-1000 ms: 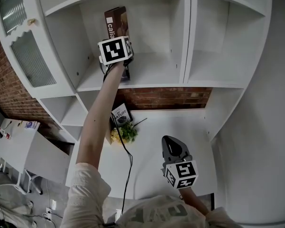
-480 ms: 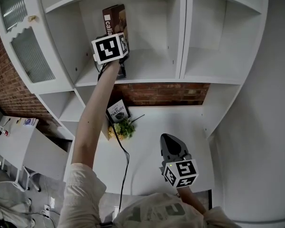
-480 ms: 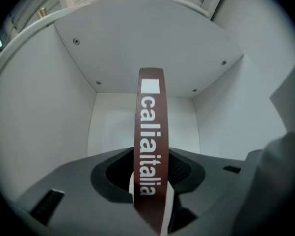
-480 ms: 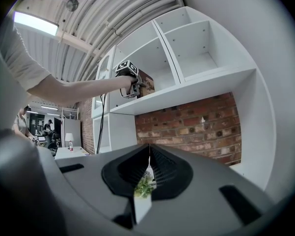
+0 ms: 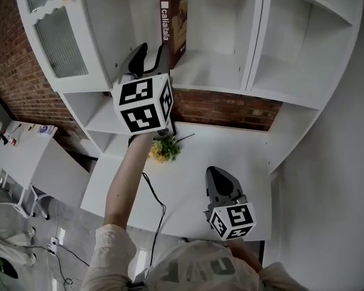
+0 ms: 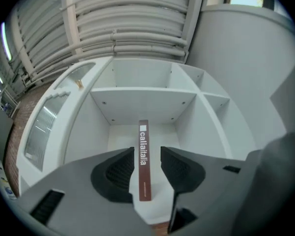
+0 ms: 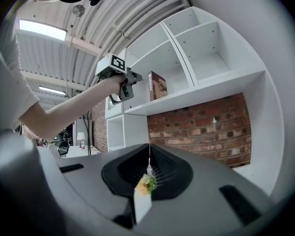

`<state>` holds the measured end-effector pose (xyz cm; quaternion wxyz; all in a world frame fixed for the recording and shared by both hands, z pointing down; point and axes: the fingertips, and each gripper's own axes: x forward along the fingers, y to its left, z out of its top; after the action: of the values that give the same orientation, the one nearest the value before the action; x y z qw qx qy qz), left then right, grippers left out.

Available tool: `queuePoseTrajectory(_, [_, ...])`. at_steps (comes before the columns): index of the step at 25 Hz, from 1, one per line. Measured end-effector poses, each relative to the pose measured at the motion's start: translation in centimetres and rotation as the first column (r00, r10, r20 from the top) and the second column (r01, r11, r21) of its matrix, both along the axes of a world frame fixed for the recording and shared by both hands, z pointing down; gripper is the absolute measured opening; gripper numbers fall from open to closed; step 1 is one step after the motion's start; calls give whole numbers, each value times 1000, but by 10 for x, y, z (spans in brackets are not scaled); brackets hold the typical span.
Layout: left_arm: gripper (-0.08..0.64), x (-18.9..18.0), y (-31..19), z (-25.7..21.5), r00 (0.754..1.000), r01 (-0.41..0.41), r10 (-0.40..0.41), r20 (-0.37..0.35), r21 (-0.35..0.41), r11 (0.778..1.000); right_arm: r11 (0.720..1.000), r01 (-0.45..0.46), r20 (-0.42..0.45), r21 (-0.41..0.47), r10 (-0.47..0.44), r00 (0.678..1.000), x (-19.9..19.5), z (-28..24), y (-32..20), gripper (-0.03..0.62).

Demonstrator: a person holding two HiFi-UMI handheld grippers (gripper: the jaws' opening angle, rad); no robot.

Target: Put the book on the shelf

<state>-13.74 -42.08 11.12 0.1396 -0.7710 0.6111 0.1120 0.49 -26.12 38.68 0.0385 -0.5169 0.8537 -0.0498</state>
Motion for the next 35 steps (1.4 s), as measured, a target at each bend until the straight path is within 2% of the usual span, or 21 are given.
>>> queuePoseTrajectory(3, [161,2,56,20,998,-50,52,-42,50,998,999,36,-7,-5,-36,999,-11,3,4,17])
queuePoseTrajectory(6, [159,7,103,51,996,-79,81,-42,65,995,998,67,-19,-5,-67,998,-19,6,6,17])
queuePoseTrajectory(7, [144,7,117,63,996,-80,83,-44,61,995,997,72,-27,1,-72,997,-21,5,7,17])
queuePoseTrajectory(8, [91,6,129,74,996,-76,78,-50,54,996,997,75,-37,12,-75,997,-24,4,7,17])
queuePoseTrajectory(11, [14,0,158,112,998,-43,44,-54,24,999,994,84,-75,65,-79,994,-31,-6,9,17])
queuePoseTrajectory(14, [12,0,176,156,999,9,-9,-47,-7,1000,986,90,-120,143,-73,990,-34,-20,10,17])
queuePoseTrajectory(16, [12,0,184,194,998,34,-37,-41,-63,997,980,94,-138,174,-70,988,-36,-25,11,17])
queuePoseTrajectory(20, [12,1,193,249,996,24,-39,-78,-181,983,979,113,-128,170,-92,987,-42,-21,14,17])
queuePoseTrajectory(22, [12,0,195,257,997,36,-50,-66,-205,978,980,117,-136,161,-95,986,-46,-17,15,17])
queuePoseTrajectory(25, [12,-4,198,255,997,51,-60,-40,-188,981,978,129,-149,166,-104,983,-52,-15,19,17])
queuePoseTrajectory(35, [12,-11,206,250,995,61,-72,-61,-170,983,975,143,-132,172,-121,984,-62,-17,24,17])
